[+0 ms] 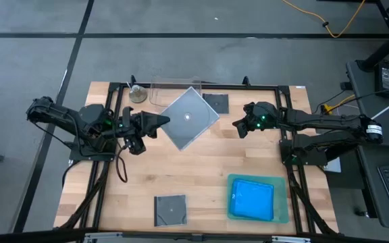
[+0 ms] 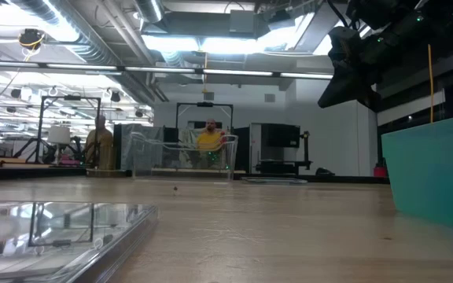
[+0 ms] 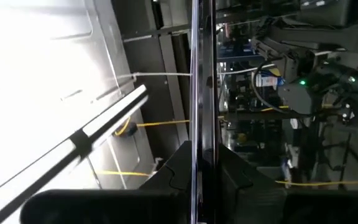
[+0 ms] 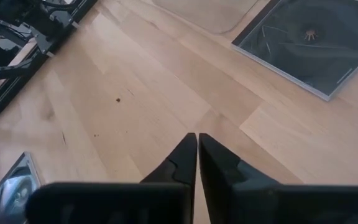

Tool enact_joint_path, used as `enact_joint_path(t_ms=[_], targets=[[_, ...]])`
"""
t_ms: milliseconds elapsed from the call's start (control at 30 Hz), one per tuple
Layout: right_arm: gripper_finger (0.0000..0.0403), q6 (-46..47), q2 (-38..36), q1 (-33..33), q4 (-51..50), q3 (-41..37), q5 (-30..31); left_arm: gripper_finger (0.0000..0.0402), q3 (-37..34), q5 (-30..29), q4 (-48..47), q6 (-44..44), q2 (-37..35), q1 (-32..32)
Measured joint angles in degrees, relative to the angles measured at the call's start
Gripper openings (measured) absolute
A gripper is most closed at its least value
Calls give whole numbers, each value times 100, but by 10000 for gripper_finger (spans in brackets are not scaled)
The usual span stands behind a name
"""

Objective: Pick & place jewel cases by type
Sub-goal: Put the middle black cd case into the transparent bin

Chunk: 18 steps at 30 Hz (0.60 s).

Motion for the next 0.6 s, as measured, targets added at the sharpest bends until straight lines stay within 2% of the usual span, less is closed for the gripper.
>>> enact_joint_path(t_ms=[100, 333, 600], targets=[[23, 0, 0, 0, 0, 0, 0, 20, 0, -86, -100, 249, 2, -50], [8, -1, 0, 0, 2, 0, 2, 20, 0, -93, -154, 242, 4, -49], [21, -3, 0, 0, 4, 0, 11, 20, 0, -84, -152, -639, 4, -49]])
